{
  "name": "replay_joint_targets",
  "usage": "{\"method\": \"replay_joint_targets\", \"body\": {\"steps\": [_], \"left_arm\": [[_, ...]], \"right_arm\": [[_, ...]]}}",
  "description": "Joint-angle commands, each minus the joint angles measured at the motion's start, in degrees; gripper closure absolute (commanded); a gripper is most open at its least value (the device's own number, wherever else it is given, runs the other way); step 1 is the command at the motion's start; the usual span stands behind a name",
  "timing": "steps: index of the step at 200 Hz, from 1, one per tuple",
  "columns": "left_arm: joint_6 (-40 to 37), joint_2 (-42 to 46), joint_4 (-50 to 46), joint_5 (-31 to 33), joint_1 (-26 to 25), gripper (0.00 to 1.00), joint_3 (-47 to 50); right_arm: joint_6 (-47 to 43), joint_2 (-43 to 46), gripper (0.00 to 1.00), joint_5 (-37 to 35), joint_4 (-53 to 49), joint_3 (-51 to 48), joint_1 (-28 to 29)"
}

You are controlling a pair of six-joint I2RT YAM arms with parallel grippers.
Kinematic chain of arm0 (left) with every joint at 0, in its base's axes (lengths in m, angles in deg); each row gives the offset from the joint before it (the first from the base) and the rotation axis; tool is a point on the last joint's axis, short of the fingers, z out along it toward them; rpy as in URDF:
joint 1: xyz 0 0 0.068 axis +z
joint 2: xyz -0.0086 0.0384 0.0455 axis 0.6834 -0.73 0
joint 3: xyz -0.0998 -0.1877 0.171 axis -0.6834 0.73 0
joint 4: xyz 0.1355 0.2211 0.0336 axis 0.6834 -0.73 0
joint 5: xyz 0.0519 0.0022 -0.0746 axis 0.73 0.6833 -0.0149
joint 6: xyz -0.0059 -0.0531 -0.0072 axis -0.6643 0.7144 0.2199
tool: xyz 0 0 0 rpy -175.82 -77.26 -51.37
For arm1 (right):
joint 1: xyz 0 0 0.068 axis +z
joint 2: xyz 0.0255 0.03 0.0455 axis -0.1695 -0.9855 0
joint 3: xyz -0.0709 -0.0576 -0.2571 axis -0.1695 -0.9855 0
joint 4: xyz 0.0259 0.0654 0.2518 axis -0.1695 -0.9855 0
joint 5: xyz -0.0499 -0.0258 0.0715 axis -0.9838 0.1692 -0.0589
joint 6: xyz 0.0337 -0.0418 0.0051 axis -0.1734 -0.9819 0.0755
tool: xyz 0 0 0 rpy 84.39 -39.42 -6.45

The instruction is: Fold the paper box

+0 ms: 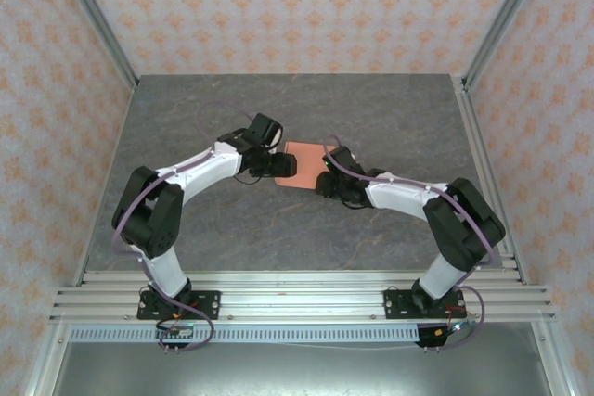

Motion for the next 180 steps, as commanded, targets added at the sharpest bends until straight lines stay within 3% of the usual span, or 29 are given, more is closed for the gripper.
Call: {"method": "replay_joint_targets", "body": {"steps": [1, 64, 147, 180], "left_arm": [[-2.7, 1.2, 5.3, -3.1, 0.3, 0.3, 2.8], [-2.9, -1.3, 16.7, -7.8, 0.2, 0.29, 8.2], [-2.6, -2.6, 13.3, -3.0, 0.2, 0.23, 7.2], [-2.0, -3.9, 14.0, -5.4, 0.2, 0.28, 6.1]], "right_arm": [[-1.1, 0.4, 0.6, -1.2, -1.4, 1.7, -0.4], [-1.2, -0.2, 0.6, -0.3, -2.0, 2.7, -0.5], [-1.1, -0.8, 0.6, 0.0, -2.1, 3.2, -0.5], [-1.0, -1.1, 0.6, 0.2, -2.1, 3.4, -0.5]]}}
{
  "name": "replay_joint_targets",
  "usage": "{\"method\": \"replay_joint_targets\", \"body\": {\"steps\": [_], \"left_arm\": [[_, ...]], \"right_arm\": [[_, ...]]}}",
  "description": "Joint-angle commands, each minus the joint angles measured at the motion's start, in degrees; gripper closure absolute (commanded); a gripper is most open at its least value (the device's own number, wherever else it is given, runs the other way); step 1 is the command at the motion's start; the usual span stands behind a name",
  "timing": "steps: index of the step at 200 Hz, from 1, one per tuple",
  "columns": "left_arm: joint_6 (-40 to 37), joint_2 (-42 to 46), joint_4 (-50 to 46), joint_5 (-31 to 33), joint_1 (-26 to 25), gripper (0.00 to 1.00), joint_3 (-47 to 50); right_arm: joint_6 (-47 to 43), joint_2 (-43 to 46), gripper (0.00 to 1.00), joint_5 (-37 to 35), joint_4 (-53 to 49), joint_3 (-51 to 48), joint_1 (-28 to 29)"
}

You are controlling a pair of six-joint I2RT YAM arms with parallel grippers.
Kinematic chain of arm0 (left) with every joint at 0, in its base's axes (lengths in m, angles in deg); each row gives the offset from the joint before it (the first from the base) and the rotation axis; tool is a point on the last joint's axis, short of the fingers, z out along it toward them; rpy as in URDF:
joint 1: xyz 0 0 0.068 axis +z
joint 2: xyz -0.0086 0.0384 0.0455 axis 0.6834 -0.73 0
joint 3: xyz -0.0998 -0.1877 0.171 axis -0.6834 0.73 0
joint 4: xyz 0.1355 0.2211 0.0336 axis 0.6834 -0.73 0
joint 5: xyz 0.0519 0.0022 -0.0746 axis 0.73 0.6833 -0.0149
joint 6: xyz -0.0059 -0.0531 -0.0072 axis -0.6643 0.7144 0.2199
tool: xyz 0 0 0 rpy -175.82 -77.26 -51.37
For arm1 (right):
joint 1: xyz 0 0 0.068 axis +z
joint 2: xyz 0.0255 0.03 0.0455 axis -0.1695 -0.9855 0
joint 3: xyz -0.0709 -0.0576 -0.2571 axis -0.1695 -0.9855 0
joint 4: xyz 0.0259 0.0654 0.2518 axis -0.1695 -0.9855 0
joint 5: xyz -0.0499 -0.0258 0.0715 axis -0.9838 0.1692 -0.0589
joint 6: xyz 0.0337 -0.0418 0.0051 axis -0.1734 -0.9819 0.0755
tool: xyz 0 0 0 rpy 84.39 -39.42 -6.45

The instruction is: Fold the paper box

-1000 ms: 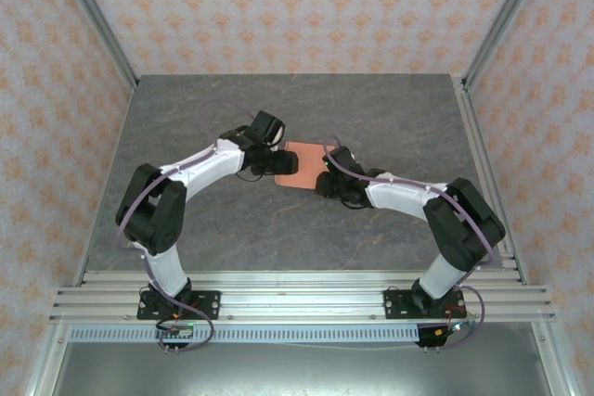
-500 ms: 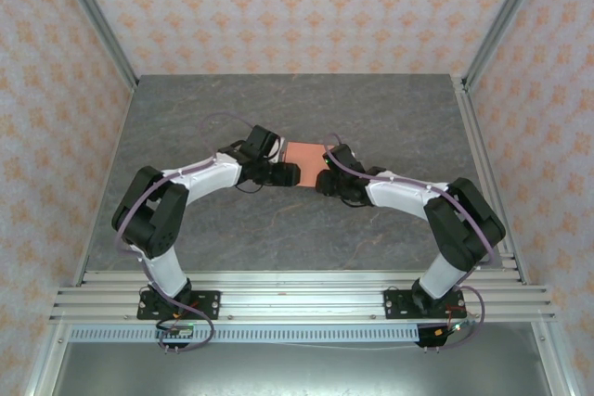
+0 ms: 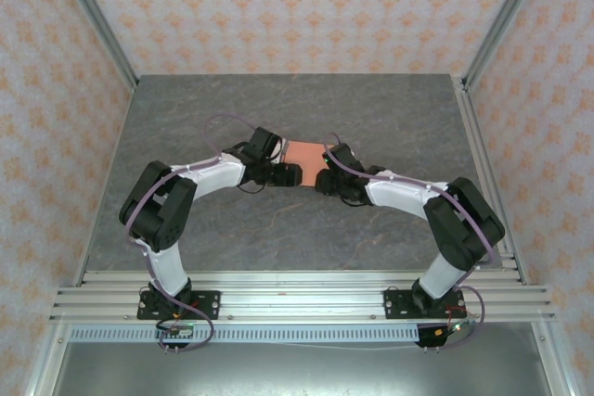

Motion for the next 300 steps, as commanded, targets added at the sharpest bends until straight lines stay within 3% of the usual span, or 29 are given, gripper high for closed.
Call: {"method": "replay_joint_targets", "body": {"steps": [1, 81, 128, 151, 208, 259, 300], "left_arm": [[-0.1, -0.4, -0.6, -0.2, 0.2, 0.28, -1.7], [0.3, -0.8, -1.0, -2.9, 0.0, 0.48, -2.6], [-0.9, -0.8, -2.5, 0.6, 0.0, 0.48, -3.0], [-1.1, -1.1, -2.8, 3.7, 0.0, 0.42, -3.2], [-1.2, -1.7, -2.8, 3.9, -0.2, 0.42, -4.3], [0.6, -3.6, -0.7, 0.4, -0.2, 0.52, -4.5], [0.8, -3.4, -0.4, 2.2, -0.2, 0.56, -4.1]], "right_arm": [[-0.6, -0.8, 0.6, -0.1, -1.3, 1.9, -0.3], [-0.5, -0.9, 0.61, 0.0, -1.1, 2.0, -0.4], [-0.5, -0.9, 0.61, 0.1, -1.0, 2.0, -0.4], [-0.5, -1.1, 0.61, 0.1, -1.0, 2.0, -0.4], [-0.6, -1.1, 0.6, -0.2, -1.3, 2.2, -0.3], [-0.6, -1.1, 0.61, -0.5, -1.4, 2.0, -0.4], [-0.8, -1.6, 0.61, -0.5, -1.2, 2.1, -0.3]]}}
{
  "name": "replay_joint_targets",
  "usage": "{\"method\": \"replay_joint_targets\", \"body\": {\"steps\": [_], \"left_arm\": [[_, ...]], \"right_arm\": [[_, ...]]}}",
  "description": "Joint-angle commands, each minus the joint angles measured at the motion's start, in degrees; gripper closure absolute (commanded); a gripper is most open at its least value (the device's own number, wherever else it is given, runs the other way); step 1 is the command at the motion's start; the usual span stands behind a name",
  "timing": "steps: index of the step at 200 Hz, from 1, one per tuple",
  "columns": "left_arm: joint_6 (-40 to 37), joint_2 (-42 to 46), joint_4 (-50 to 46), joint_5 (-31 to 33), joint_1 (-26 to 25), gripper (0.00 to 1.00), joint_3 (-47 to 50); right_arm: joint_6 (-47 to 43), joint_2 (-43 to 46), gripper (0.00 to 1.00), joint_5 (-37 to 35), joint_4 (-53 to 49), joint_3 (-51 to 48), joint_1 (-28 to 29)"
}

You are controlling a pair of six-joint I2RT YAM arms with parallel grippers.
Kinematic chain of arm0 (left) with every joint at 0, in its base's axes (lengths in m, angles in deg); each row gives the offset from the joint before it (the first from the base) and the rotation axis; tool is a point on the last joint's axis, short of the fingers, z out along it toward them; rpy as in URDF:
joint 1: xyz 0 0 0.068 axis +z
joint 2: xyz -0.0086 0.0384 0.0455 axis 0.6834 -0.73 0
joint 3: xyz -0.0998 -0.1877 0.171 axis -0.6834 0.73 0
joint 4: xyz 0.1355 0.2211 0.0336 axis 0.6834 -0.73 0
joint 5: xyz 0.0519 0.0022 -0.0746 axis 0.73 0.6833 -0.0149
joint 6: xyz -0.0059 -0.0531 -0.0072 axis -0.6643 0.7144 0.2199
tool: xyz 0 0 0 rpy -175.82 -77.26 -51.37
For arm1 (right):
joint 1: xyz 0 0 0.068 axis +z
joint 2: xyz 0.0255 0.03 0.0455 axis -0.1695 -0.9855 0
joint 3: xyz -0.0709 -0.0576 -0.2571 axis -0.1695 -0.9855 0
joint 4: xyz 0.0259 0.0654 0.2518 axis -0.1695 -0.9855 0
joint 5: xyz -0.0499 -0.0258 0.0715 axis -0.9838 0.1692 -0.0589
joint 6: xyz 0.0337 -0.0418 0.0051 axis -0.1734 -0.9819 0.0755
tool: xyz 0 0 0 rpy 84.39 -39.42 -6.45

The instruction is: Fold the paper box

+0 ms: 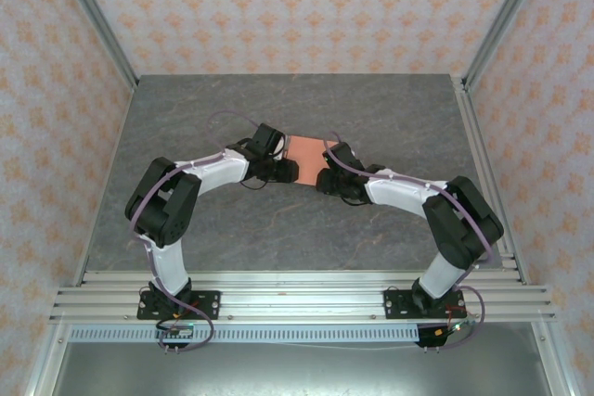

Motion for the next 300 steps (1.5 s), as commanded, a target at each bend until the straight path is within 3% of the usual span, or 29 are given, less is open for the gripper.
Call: {"method": "replay_joint_targets", "body": {"steps": [1, 154, 208, 241, 268, 300], "left_arm": [[0.3, -0.8, 0.6, 0.9, -0.2, 0.56, -0.7], [1.2, -6.0, -7.4, 8.1, 0.0, 0.54, -11.2], [-0.3, -5.5, -10.0, 10.4, 0.5, 0.34, -16.2], [-3.3, -8.1, -14.4, 10.3, 1.0, 0.26, -25.8], [-6.3, -16.6, -21.8, 9.0, 1.0, 0.35, -40.4], [-10.5, -27.7, -29.2, 4.3, 2.0, 0.36, -56.0]], "right_arm": [[-0.8, -0.9, 0.61, -0.5, -0.4, 1.4, 0.0], [-3.4, -1.8, 0.6, -1.3, -1.4, 4.0, -2.5], [-2.9, -2.0, 0.61, -0.3, -0.1, 3.9, -3.3], [-2.4, 0.7, 0.6, -0.7, -1.1, 2.9, -3.3], [-1.5, 3.4, 0.57, -2.7, -2.9, 2.4, -3.4], [-0.5, 4.0, 0.53, -1.6, -3.7, 2.3, -3.9]]}}
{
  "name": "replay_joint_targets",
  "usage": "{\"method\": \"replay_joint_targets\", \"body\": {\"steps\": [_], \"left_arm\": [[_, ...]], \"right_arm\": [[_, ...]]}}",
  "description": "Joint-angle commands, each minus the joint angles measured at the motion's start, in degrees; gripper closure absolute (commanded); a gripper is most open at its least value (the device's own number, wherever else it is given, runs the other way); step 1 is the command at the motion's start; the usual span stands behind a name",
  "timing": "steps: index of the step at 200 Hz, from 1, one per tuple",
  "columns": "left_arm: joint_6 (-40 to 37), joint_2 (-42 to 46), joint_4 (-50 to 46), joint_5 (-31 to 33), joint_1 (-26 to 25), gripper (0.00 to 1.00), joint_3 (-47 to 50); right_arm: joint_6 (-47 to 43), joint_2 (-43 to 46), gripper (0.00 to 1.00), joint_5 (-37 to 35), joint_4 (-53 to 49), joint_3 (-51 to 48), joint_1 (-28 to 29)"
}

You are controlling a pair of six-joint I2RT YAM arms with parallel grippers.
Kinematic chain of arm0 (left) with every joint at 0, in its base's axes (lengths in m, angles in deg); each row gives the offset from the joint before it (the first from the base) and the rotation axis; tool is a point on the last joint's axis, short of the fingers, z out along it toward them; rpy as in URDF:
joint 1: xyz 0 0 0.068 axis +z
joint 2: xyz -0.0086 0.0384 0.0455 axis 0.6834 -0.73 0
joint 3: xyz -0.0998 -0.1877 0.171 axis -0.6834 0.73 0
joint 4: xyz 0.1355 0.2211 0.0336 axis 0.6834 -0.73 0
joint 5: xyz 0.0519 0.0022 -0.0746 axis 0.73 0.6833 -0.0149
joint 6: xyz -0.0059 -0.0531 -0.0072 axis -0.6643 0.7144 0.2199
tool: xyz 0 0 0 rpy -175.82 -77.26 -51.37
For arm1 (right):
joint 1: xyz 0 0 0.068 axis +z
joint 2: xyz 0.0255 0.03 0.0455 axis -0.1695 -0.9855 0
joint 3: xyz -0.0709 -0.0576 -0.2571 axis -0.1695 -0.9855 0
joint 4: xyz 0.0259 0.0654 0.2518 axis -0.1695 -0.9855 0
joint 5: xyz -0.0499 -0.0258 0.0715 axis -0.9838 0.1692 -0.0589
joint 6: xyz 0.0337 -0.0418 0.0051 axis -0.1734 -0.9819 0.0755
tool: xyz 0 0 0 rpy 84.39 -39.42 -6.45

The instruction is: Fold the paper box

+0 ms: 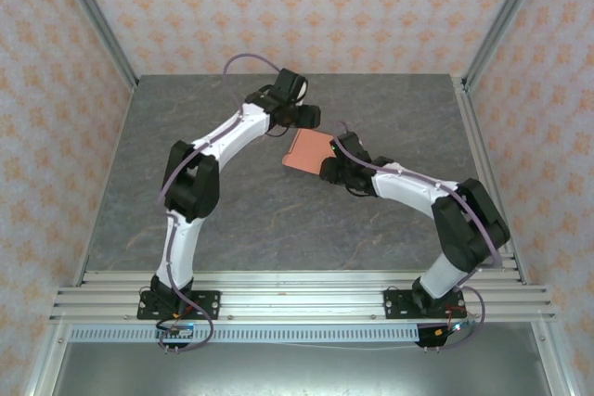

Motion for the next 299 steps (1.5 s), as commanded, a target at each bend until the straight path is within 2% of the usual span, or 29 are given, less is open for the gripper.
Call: {"method": "replay_joint_targets", "body": {"steps": [1, 18, 41, 75, 94, 124, 137, 193, 212, 239, 299], "left_arm": [[-5.0, -7.8, -10.4, -3.7, 1.2, 0.36, -8.8], [-5.8, -12.2, -12.5, -5.3, 2.0, 0.45, -14.8], [-5.3, -16.6, -13.3, -8.9, 2.7, 0.45, -20.0], [-5.2, -21.6, -15.8, -9.5, 2.9, 0.46, -24.9], [-4.6, -22.5, -16.5, -9.7, 3.1, 0.53, -24.6], [-4.6, -20.0, -16.3, -8.6, 3.2, 0.58, -19.5], [-4.3, -17.7, -15.5, -7.5, 3.4, 0.63, -15.5], [-1.8, -9.0, -10.3, -6.5, 4.4, 0.64, 0.2], [-0.2, -7.6, -9.8, -4.9, 4.4, 0.72, 3.5], [1.7, -5.0, -7.1, -3.7, 4.4, 0.73, 8.5], [2.1, -5.3, -6.8, -4.0, 4.4, 0.73, 7.7]], "right_arm": [[1.2, 1.4, 0.53, -0.7, -1.9, -0.4, -0.6], [1.8, 0.7, 0.52, 0.3, -0.7, -0.9, -1.0], [2.2, -0.4, 0.48, 0.9, 0.6, -1.4, -1.4], [2.0, -1.6, 0.46, 1.6, 2.3, -1.6, -2.1], [1.9, -3.1, 0.46, 2.7, 3.0, -1.2, -2.8], [1.8, -4.4, 0.47, 4.4, 3.9, -1.2, -3.9], [1.4, -4.5, 0.47, 5.4, 4.0, -1.4, -4.5], [-2.5, -3.2, 0.45, 10.7, 2.9, -2.2, -7.5], [-2.7, -3.2, 0.45, 12.7, 1.6, -2.3, -7.5], [-1.7, -1.8, 0.45, 15.6, 3.9, -5.5, -7.5], [-4.4, -3.4, 0.46, 15.8, 3.6, -4.1, -7.5]]}}
